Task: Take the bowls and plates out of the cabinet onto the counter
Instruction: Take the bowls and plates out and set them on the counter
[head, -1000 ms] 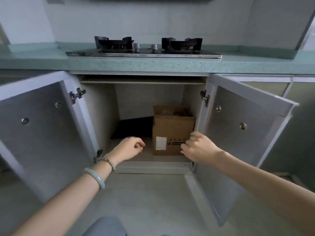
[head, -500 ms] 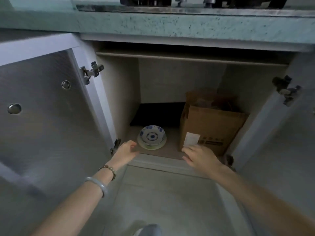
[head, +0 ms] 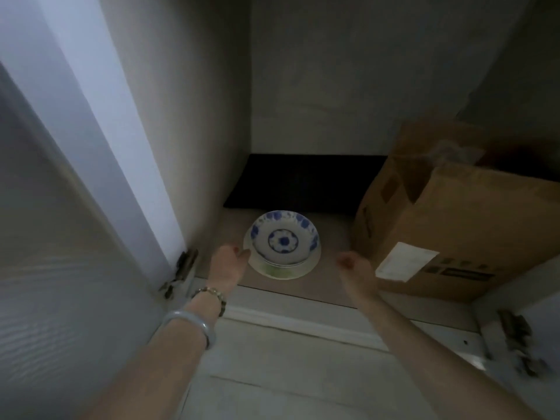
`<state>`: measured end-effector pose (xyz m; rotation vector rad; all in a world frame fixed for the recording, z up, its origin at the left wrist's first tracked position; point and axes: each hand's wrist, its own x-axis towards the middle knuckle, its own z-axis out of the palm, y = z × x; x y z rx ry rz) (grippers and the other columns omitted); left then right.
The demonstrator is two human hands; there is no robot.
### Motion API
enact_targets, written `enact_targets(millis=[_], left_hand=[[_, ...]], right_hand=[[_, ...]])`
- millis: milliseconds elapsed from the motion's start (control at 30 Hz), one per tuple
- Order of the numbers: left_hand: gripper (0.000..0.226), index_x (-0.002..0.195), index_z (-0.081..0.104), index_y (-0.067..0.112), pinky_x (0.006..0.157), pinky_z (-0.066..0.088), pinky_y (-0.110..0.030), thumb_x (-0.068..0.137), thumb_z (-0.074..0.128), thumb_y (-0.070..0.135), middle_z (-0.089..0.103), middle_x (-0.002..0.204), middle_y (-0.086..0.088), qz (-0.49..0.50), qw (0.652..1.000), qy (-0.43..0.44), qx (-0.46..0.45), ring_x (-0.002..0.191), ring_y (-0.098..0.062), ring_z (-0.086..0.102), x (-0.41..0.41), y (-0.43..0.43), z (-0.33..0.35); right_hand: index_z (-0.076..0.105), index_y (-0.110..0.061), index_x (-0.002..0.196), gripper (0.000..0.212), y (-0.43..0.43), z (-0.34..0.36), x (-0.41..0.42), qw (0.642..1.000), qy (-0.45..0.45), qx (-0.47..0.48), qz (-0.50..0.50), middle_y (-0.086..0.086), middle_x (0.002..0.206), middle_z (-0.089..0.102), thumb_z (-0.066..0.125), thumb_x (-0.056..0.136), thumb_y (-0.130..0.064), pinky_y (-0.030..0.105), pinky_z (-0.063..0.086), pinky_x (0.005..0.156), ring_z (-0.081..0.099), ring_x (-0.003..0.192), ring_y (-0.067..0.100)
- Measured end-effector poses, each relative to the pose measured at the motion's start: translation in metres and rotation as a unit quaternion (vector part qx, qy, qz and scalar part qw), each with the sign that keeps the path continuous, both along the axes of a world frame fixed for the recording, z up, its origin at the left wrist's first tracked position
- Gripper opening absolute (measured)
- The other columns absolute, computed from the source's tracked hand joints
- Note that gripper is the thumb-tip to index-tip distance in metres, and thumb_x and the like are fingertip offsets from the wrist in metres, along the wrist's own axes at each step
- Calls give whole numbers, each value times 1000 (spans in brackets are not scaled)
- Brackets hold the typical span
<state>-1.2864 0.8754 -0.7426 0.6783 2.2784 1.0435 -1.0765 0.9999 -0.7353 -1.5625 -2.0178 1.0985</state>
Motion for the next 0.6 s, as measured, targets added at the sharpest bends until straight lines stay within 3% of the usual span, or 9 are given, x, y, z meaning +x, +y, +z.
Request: enact_targets(millis=[100,233,333,433,600], left_hand=[[33,119,59,-6,81,44,-34,94,56,15,64,110,-21,1,1000,-6,15,107,-37,60,-4,20,-25],[39,121,57,-3,82,47,-38,97,51,26,62,120,-24,-9,1000,9,0,106,-38,60,-7,49,-50],[45,122,54,-3,81,48,-39,99,46,34,58,123,-25,-15,999,35,-22,104,-39,60,-7,64,-62],[40,124,54,-1,85,47,-38,95,55,26,56,126,-23,-6,997,69,-29,106,-37,59,-9,68,-69],[27,113,60,-4,79,46,-35,89,51,7,61,113,-26,5,995,99,-17,99,-38,58,-9,69,-73]], right_hand=[[64,-12,117,27,16,-27,-23,999,7,-50,-19,14,108,66,47,96,-18,42,52,86,62,100,35],[65,-17,82,20,37,-48,-47,996,28,-81,-41,3,76,61,51,94,-27,27,42,58,58,79,25],[67,-16,102,20,52,-57,-66,991,44,-115,-49,8,92,65,59,91,-30,31,47,69,60,84,23],[68,-12,114,33,57,-62,-79,994,0,-105,-42,12,108,69,67,85,-26,40,53,86,65,100,28],[68,-11,113,31,55,-56,-84,995,-81,-48,-35,12,112,69,65,82,-14,31,50,75,65,103,27]])
